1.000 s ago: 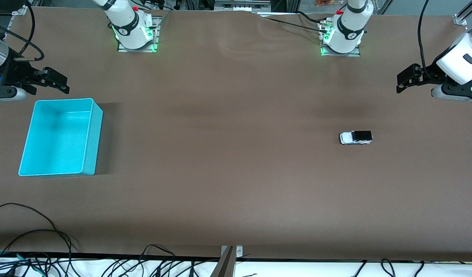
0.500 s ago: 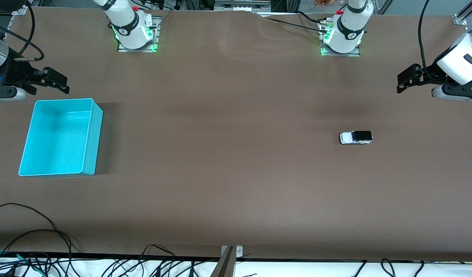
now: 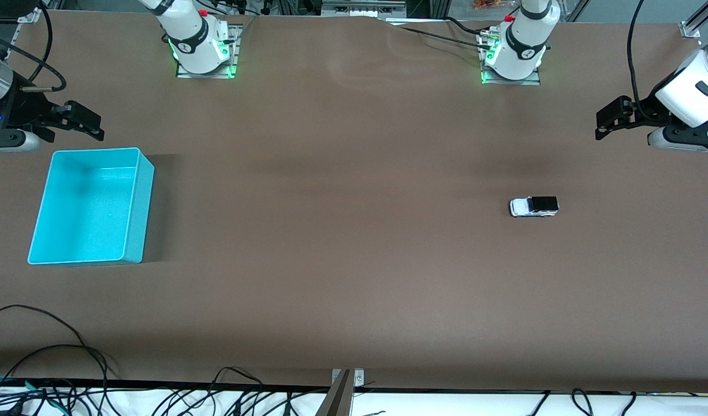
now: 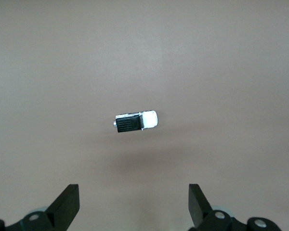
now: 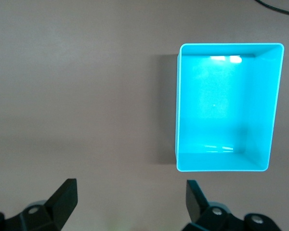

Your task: Wind and store white jeep toy

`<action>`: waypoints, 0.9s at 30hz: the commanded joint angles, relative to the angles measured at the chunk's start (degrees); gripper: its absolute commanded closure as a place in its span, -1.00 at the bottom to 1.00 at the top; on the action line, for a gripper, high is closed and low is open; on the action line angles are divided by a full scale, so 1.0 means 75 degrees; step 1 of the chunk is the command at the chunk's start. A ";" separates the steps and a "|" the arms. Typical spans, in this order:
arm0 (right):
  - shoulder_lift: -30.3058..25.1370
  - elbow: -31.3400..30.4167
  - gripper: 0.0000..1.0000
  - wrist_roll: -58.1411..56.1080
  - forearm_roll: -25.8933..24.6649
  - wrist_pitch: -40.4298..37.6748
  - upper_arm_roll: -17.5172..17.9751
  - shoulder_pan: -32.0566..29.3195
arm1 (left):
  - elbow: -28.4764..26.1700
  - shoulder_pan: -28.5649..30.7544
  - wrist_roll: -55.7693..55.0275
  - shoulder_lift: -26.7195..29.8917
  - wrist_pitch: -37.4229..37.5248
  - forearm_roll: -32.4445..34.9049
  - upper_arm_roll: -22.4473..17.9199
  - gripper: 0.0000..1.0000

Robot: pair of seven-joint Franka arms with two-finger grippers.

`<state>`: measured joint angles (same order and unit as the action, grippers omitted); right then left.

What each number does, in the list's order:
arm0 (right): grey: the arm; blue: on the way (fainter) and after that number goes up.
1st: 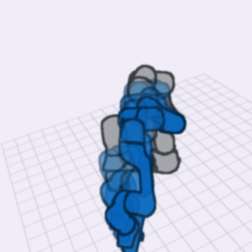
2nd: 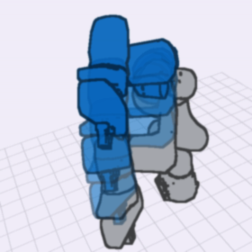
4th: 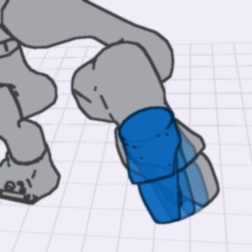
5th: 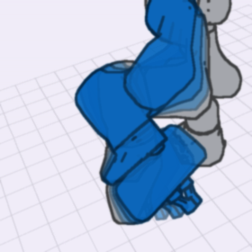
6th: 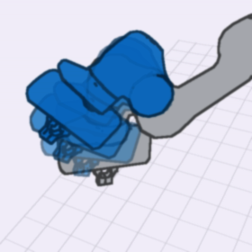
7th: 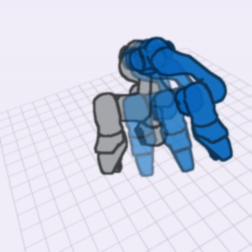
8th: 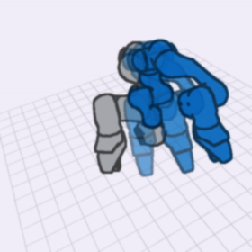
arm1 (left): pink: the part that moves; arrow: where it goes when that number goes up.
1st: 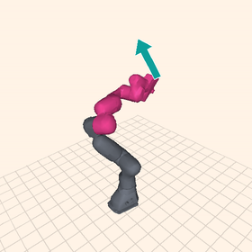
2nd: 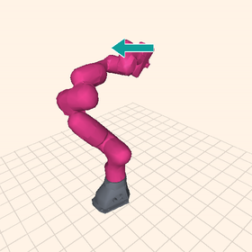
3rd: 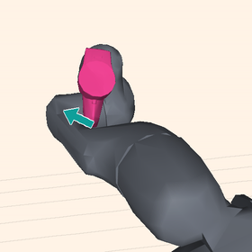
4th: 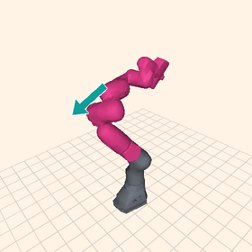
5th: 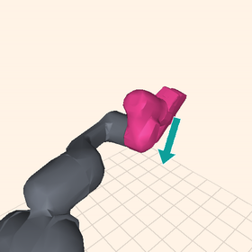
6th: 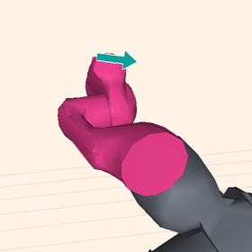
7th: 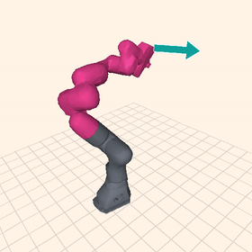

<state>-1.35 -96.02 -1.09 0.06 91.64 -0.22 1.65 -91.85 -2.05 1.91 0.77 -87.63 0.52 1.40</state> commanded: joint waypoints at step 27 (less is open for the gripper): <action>0.0016 0.0147 -1.00 -0.0090 -0.0114 -0.0161 -0.0029 0.0014 | 0.0316 0.0004 0.0167 -0.0115 0.0152 0.0106 0.0001 -1.00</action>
<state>-1.35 -96.02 -1.09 0.06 91.59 -0.25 1.65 -91.35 -2.04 1.91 0.77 -87.63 0.52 1.40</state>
